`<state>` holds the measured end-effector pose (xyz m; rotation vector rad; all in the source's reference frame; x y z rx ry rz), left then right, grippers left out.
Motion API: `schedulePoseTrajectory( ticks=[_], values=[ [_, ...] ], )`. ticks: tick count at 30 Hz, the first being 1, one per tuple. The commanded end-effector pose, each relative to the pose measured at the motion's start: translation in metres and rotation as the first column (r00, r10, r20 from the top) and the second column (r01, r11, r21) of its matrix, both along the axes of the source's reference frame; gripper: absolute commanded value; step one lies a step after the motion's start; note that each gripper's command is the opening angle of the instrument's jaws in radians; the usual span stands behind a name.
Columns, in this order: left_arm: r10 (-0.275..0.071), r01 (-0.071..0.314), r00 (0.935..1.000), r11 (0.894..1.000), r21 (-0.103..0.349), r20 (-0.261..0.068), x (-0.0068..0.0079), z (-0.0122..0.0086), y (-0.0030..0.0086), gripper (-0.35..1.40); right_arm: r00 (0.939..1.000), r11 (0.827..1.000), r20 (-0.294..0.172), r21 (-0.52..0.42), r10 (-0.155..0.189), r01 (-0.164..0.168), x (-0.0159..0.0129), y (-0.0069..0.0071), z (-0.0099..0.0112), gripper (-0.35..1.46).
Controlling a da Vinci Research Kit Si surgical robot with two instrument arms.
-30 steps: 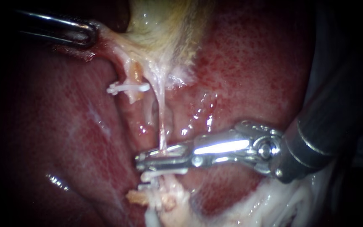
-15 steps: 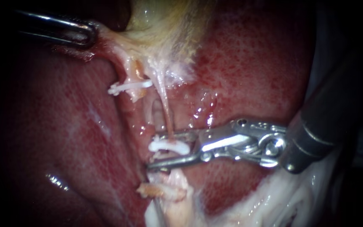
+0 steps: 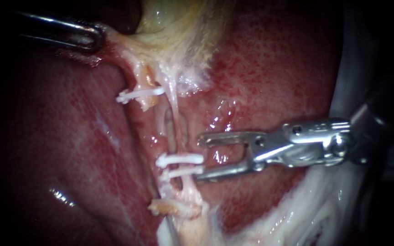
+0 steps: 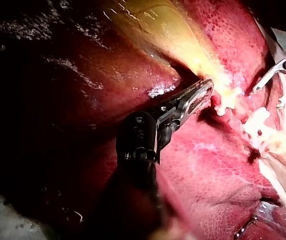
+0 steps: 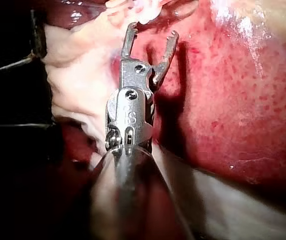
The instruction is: Going back second clip right tube
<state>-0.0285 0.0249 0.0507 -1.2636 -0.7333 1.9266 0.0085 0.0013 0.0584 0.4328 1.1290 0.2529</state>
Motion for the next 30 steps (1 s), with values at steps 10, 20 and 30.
schedulePoseTrajectory(
  ticks=[10, 20, 30],
  values=[
    [-0.006, 0.006, 1.0000, 1.000, -0.010, -0.006, -0.0007, 0.0014, -0.0007, -0.35, 0.9997, 0.998, 0.025, -0.070, 0.001, 0.001, -0.0032, 0.0020, -0.0016, 0.50],
    [0.026, -0.026, 0.9997, 1.000, -0.011, 0.001, -0.0033, 0.0060, -0.0024, -0.35, 0.9998, 0.997, 0.015, -0.070, -0.014, 0.015, -0.0034, 0.0018, -0.0016, 0.50],
    [0.027, -0.027, 0.9996, 1.000, -0.009, 0.002, -0.0031, 0.0057, -0.0022, -0.35, 0.9997, 0.998, 0.009, -0.065, -0.023, 0.024, -0.0034, 0.0018, -0.0017, 0.50]
  ],
)
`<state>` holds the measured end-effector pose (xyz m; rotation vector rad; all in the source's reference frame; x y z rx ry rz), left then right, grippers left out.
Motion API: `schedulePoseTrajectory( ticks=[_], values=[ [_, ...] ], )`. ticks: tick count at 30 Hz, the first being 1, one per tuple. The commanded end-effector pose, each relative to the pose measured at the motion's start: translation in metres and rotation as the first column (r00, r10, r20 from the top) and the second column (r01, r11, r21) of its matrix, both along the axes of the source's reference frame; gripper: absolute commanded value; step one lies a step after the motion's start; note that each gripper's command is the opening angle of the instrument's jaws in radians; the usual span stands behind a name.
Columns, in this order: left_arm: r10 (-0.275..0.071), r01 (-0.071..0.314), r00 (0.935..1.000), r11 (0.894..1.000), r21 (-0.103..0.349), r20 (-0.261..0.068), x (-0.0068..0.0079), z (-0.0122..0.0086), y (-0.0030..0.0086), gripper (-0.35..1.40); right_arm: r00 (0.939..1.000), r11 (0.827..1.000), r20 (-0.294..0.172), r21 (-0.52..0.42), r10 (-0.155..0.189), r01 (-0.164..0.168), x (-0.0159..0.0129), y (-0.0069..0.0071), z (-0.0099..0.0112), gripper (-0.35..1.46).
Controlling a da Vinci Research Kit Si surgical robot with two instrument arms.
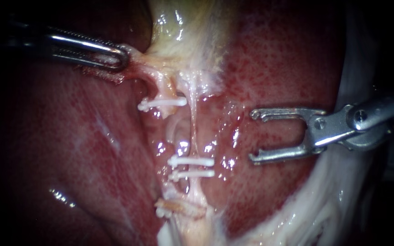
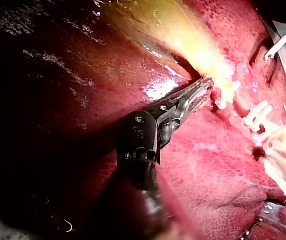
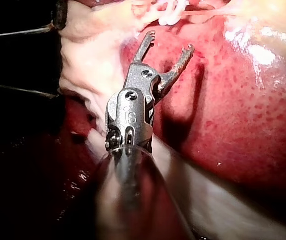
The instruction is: Going back second clip right tube
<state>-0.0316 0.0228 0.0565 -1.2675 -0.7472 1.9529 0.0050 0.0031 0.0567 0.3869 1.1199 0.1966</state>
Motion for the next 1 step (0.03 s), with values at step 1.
schedulePoseTrajectory(
  ticks=[1],
  values=[
    [0.000, 0.000, 1.0000, 1.000, 0.001, 0.000, 0.0000, -0.0001, 0.0000, -0.35, 1.0000, 1.000, -0.002, 0.002, -0.002, 0.002, 0.0001, 0.0000, -0.0001, 0.50]
  ],
)
